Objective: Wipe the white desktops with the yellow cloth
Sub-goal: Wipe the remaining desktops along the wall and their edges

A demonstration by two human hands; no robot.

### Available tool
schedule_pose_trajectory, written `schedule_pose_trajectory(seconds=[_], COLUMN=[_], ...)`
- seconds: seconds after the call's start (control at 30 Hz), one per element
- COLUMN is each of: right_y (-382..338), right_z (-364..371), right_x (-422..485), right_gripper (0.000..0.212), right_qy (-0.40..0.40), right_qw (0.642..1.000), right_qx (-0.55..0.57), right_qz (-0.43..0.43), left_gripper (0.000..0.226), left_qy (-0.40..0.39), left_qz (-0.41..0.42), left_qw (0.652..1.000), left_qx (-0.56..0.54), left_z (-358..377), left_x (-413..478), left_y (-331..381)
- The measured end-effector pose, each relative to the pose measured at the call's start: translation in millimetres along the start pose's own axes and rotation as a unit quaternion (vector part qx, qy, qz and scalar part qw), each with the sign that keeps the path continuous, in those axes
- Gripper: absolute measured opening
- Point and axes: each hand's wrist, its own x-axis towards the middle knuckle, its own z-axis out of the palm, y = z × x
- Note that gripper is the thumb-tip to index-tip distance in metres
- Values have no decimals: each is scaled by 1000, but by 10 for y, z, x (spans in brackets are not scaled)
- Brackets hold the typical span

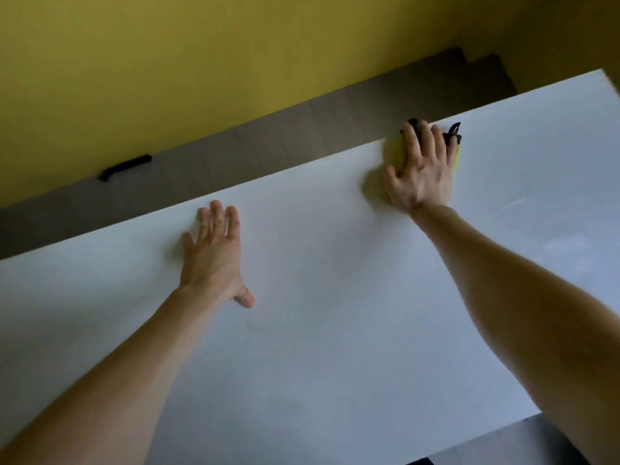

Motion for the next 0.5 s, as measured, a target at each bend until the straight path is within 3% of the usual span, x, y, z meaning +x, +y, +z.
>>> schedule_pose_trajectory(seconds=[0.03,0.17,0.23,0.3,0.37,0.5], right_y=[-307,-1719,-1898,-1567,-888,750], right_z=[77,352,352,338,278,-82], right_x=[-120,-712,-774,-659,-452,-27], right_gripper=[83,78,77,76,73,69], right_qy=[1,-59,-99,-93,-58,-25], right_qw=[1000,970,953,942,954,998], right_qx=[6,28,52,37,38,20], right_qz=[-12,-232,-282,-319,-291,-57], left_gripper=[183,184,186,188,189,190], left_qy=[-1,9,13,11,4,-2], left_qz=[4,-1,3,-7,-4,4], left_qw=[1000,1000,1000,1000,1000,1000], left_qx=[-1,-6,-3,0,6,6], left_z=[-5,0,26,50,62,92], left_x=[0,1,21,33,53,73], left_y=[4,-28,-34,-42,-52,-68])
